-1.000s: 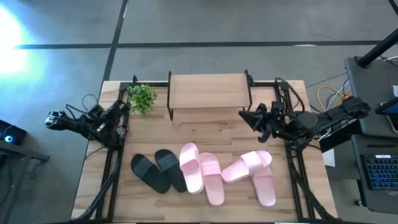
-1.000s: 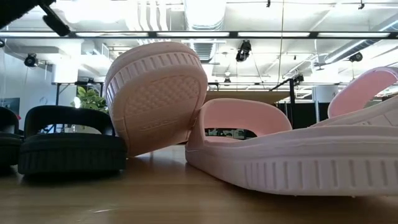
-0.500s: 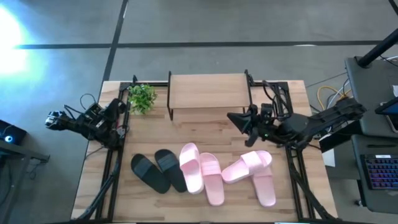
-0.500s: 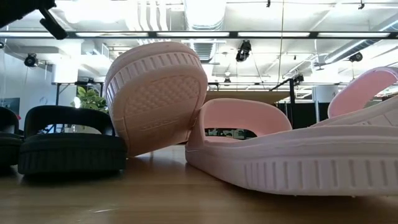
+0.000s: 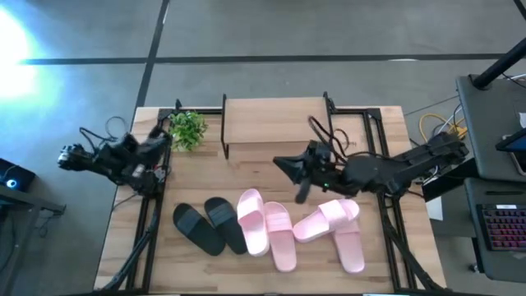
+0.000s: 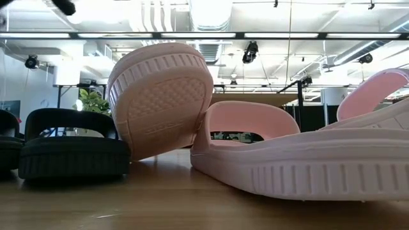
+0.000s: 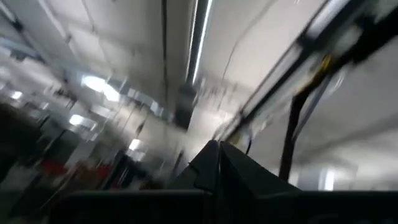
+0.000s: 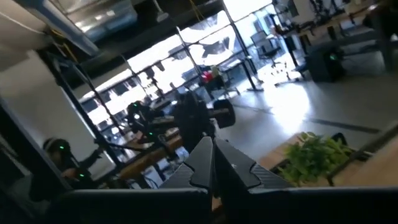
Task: Pick and place slides into the shelf
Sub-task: Put the top right pink slide on the shelf
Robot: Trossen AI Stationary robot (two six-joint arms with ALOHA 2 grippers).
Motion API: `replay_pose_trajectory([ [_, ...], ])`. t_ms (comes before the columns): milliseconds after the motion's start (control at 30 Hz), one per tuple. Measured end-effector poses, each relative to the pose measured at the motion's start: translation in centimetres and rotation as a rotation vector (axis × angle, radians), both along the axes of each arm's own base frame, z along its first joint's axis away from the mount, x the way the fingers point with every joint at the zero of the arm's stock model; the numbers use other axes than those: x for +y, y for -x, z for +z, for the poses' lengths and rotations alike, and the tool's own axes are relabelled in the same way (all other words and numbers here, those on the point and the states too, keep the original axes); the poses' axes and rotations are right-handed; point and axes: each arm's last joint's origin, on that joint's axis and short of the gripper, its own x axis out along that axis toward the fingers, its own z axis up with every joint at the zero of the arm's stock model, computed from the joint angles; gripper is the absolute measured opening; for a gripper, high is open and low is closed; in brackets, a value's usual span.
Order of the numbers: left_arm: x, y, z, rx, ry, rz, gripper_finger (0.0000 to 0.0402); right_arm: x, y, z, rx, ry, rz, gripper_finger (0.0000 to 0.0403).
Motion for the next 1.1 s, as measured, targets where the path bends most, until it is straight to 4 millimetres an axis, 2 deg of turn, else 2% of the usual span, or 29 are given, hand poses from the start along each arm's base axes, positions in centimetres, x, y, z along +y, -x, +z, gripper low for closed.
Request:
replay_pose_trajectory([
  [133,-0.2,-1.8,1.4,0.445,-0.075,0.09,0.0,-1.3,0.3,0.1,0.219,-0.101,-0.04,0.0016],
  [233,-0.3,-2.4,2.3,0.606,-0.118,0.115,0.0,-2.0,1.1,-0.9,0.436,-0.188,-0.107,0.0036],
  [400,-0.4,-2.5,2.9,0.729,-0.161,0.116,0.0,-2.1,1.9,-2.6,0.636,-0.303,-0.181,0.0086],
  [567,-0.3,-2.2,1.4,0.86,-0.13,0.086,0.0,-1.2,1.2,-4.3,0.745,-0.362,-0.128,0.0142],
  [700,-0.2,-1.7,0.4,0.951,-0.069,0.051,0.0,-0.4,1.1,-5.9,0.88,-0.485,-0.076,0.0172],
  [967,-0.1,-1.0,-0.7,1.069,-0.084,0.038,0.0,2.2,2.4,-9.1,1.241,-0.656,-0.1,0.0176],
  [1100,-0.1,-1.0,-1.4,1.135,-0.122,0.051,0.0,3.2,2.5,-10.1,1.426,-0.711,-0.109,0.0173],
])
